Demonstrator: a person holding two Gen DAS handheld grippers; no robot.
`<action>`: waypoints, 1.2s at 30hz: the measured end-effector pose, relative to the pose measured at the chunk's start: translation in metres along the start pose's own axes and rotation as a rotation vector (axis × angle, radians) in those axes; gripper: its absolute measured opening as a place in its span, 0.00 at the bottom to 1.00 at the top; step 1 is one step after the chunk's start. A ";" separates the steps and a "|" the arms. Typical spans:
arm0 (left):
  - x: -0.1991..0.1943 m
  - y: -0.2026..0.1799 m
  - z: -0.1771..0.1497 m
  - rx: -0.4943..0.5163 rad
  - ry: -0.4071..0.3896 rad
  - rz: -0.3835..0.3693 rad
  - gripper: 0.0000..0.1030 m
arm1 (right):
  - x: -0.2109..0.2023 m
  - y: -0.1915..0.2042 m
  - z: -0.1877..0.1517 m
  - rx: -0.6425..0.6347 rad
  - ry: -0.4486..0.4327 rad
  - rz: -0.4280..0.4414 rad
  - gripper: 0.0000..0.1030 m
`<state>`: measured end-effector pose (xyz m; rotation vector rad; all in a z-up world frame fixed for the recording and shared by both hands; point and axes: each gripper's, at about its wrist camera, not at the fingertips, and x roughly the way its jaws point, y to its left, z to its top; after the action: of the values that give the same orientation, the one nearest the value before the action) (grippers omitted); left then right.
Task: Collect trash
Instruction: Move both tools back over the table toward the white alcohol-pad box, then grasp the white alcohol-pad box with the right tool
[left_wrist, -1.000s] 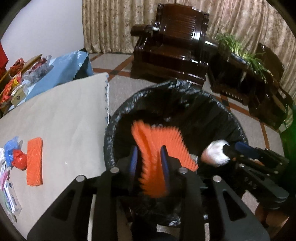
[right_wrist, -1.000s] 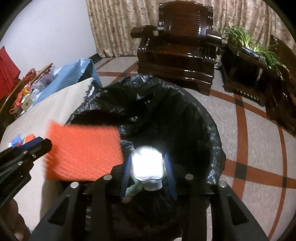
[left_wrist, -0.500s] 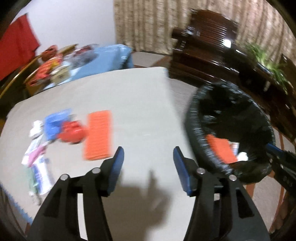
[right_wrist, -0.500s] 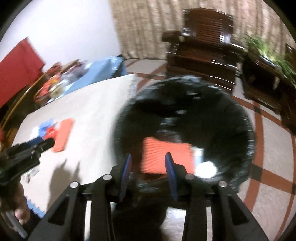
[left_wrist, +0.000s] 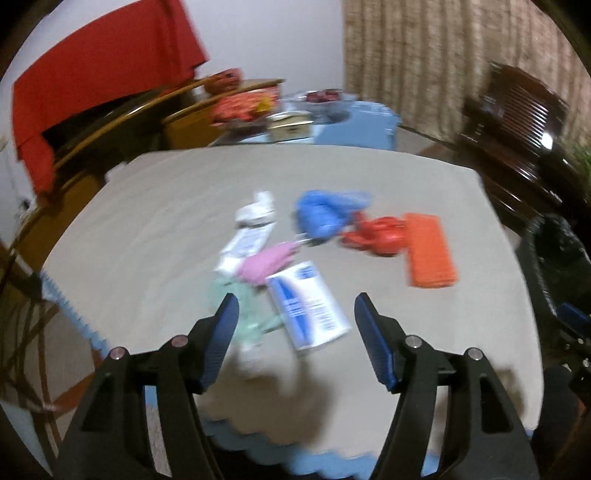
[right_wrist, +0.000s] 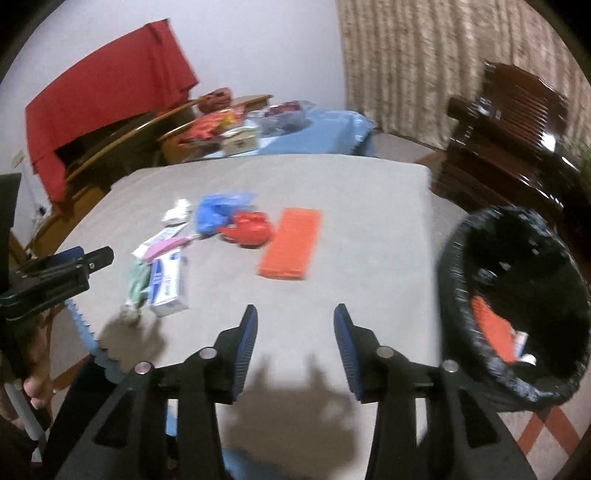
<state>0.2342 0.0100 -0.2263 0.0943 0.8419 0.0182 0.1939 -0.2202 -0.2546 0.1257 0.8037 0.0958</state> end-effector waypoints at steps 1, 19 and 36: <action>-0.001 0.015 -0.002 -0.020 0.000 0.015 0.63 | 0.004 0.014 0.002 -0.020 -0.001 0.013 0.42; 0.033 0.105 -0.040 -0.101 -0.014 0.001 0.84 | 0.090 0.145 -0.003 -0.174 -0.009 0.067 0.59; 0.075 0.135 -0.052 -0.119 0.026 -0.069 0.85 | 0.156 0.183 -0.009 -0.237 0.058 0.050 0.67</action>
<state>0.2482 0.1522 -0.3038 -0.0467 0.8678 0.0050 0.2879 -0.0183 -0.3445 -0.0809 0.8416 0.2418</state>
